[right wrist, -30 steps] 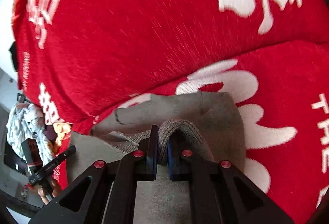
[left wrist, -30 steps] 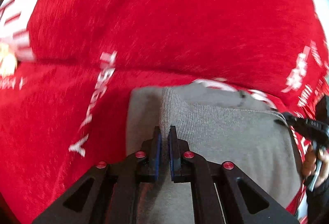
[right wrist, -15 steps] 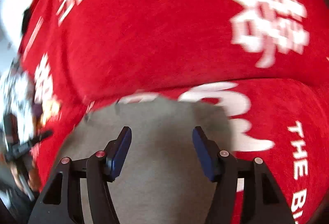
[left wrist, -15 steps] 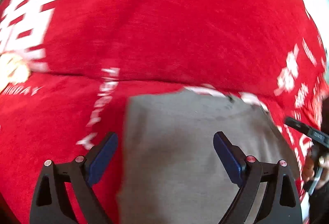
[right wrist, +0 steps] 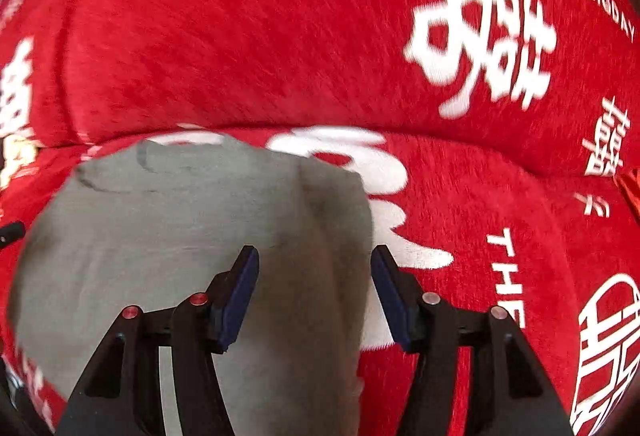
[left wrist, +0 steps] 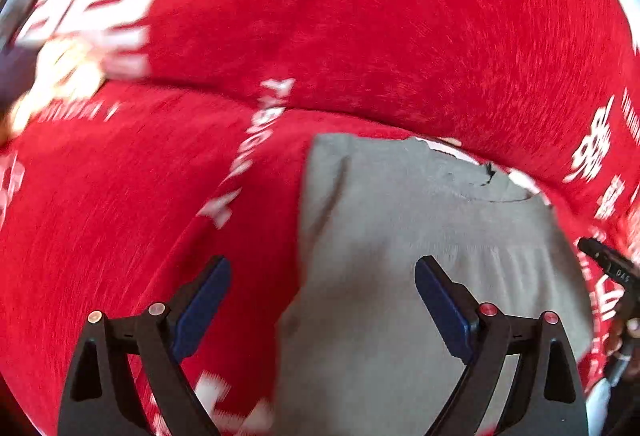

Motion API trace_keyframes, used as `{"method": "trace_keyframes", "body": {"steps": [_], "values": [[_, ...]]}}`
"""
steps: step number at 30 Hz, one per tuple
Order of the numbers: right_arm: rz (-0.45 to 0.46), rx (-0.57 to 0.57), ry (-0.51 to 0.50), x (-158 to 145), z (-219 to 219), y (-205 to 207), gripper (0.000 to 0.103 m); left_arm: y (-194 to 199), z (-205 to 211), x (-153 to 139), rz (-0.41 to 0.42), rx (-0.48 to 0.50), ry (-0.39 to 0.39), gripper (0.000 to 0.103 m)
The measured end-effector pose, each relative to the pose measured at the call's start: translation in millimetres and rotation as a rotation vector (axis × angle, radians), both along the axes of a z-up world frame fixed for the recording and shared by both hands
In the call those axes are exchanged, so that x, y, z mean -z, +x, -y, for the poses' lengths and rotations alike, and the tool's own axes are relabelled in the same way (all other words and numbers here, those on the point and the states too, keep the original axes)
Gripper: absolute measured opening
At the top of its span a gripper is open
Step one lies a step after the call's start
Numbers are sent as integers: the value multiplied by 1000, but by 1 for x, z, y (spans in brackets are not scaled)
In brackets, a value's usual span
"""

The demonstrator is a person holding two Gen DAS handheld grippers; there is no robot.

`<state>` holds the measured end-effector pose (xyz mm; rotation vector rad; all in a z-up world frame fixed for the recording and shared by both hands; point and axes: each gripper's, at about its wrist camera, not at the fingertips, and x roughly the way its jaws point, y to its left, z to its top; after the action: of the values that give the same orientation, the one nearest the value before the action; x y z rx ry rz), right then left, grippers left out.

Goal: Fold small clothes

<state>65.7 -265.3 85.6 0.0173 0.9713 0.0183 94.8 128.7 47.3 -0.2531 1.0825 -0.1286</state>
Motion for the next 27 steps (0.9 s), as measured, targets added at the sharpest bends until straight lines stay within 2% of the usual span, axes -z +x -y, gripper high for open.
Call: {"method": "trace_keyframes", "body": {"steps": [3, 6, 7, 9, 11, 12, 13, 14, 17, 19, 23, 27], "values": [[32, -71, 25, -12, -28, -20, 67, -32, -28, 15, -59, -48, -120, 94], [34, -142, 45, -12, -58, -29, 67, -47, -22, 30, -117, -31, -181, 94], [30, -171, 40, -10, -74, -30, 67, -49, -17, 31, -120, -16, -194, 94], [19, -212, 20, -7, -95, -34, 67, -51, 0, 28, -78, 15, -151, 94], [-4, -257, 15, -6, -117, -35, 67, -48, 13, 27, -67, 21, -147, 94], [-14, -275, 19, -6, -126, -34, 67, -47, 20, 26, -59, 42, -178, 91], [-27, -294, 29, -6, -137, -29, 67, -47, 24, 24, -51, 56, -192, 69], [-38, -304, 36, -6, -143, -25, 67, -46, 30, 25, -46, 57, -176, 57], [-86, -329, 72, -5, -167, 3, 67, -48, 25, 26, -28, 26, -203, 41], [-135, -328, 101, -2, -184, 26, 67, -48, 17, 31, -22, 9, -245, 36], [-243, -293, 130, 14, -224, 73, 70, -50, 15, 34, -4, 6, -259, 35], [-319, -265, 54, 36, -275, 113, 72, -52, 16, 33, -2, 16, -246, 35]]}}
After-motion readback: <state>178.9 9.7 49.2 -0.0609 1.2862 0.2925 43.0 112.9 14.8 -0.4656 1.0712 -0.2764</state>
